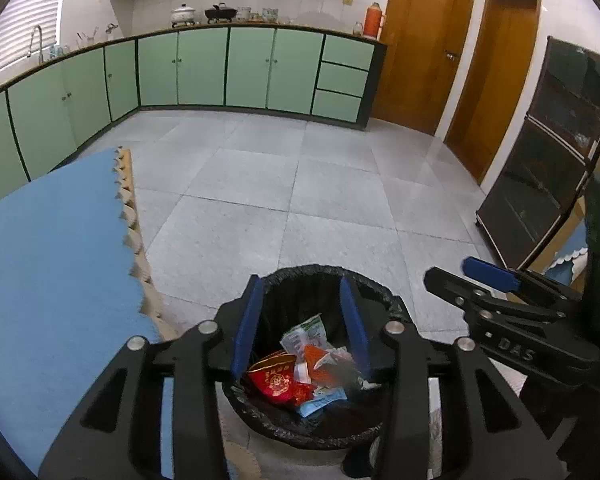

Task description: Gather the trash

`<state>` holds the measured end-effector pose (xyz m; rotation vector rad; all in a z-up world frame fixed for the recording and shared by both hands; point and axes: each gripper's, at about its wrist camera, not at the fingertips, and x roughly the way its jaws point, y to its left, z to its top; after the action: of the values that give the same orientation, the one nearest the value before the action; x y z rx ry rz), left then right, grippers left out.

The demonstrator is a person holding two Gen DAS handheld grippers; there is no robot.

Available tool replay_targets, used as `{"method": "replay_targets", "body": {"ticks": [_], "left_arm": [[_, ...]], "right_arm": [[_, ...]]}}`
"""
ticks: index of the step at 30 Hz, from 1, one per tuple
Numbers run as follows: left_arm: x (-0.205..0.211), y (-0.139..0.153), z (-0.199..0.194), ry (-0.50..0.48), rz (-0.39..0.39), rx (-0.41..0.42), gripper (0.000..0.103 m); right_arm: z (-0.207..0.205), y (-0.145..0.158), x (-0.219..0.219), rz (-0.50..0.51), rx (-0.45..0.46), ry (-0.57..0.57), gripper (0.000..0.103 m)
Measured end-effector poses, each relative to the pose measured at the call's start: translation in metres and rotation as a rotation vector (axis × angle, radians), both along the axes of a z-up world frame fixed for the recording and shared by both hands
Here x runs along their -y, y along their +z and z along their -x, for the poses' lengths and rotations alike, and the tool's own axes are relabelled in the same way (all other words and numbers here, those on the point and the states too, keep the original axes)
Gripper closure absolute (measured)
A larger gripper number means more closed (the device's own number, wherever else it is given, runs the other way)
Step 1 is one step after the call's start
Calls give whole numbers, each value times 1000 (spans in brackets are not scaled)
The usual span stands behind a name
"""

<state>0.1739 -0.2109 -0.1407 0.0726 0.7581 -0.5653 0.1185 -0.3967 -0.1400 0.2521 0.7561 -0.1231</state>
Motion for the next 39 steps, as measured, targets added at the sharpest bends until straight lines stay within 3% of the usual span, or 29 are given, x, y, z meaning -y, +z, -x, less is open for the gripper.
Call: {"method": "replay_targets", "body": {"ticks": [3,7,13,17,27,39], "left_arm": [[-6,10,1,18,4,28,51],[-21,26,9,38,13,56,40],[-52,49,29,81,20,115,24],[-72,68,45,110,20,154,17],[-97,101,83,151,29,226,13],[-108,108,105,162,28,243,13]], "right_arm": [[5,14,-6,19,31,-3,25],[13,35,-16,54,70,16,15],[30,64,-31,74,112,48,6],[42,82,-41,52,125,68,6],[70,110,-68,42,163,119,6],[87,122,-85,70,195,154,6]]}}
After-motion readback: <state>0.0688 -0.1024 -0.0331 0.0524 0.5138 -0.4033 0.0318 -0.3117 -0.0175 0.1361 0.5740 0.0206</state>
